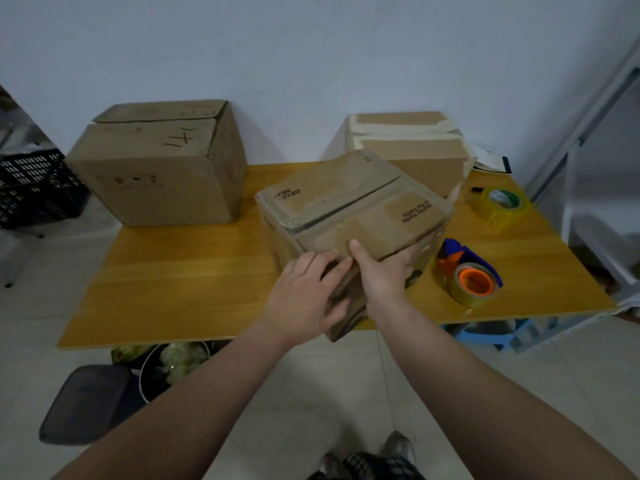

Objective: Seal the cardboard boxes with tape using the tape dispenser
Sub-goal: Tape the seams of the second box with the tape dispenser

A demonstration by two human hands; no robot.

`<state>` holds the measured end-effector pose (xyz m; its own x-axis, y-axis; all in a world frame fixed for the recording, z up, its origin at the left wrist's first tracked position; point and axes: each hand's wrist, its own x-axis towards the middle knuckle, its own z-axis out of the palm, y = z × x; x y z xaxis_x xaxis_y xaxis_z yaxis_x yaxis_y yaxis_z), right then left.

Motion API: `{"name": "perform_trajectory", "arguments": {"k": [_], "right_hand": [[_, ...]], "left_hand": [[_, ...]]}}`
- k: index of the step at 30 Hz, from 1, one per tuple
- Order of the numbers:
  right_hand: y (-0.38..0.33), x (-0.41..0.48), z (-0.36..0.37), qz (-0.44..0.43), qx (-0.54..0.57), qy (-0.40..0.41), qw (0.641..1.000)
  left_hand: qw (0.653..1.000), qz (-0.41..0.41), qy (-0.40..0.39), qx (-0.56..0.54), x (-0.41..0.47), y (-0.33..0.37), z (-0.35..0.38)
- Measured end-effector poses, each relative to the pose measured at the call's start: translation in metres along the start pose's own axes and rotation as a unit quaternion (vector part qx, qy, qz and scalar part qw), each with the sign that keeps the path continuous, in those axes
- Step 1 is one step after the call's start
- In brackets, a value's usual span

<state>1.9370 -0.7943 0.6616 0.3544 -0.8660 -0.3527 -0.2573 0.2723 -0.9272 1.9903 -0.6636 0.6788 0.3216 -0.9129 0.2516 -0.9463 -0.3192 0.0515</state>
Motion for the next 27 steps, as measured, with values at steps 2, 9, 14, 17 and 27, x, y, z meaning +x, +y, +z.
{"name": "perform_trajectory", "arguments": {"k": [2, 9, 14, 17, 27], "right_hand": [[-0.003, 0.012, -0.015, -0.023, 0.026, -0.032, 0.999], [-0.023, 0.054, -0.063, -0.154, -0.071, -0.099, 0.981], [-0.024, 0.091, -0.097, -0.102, -0.062, -0.111, 0.987], [-0.018, 0.111, -0.122, -0.063, -0.044, -0.140, 0.987], [0.032, 0.220, -0.197, -0.070, -0.517, -0.149, 0.840]], "left_hand": [[0.998, 0.035, -0.003, 0.044, 0.001, -0.007, -0.002], [0.983, 0.059, -0.098, 0.143, 0.040, -0.009, 0.014], [0.987, 0.043, -0.069, 0.138, 0.066, 0.028, 0.034], [0.989, 0.034, -0.051, 0.132, 0.088, 0.046, 0.043], [0.992, -0.064, 0.061, 0.089, 0.133, 0.113, 0.076]]}}
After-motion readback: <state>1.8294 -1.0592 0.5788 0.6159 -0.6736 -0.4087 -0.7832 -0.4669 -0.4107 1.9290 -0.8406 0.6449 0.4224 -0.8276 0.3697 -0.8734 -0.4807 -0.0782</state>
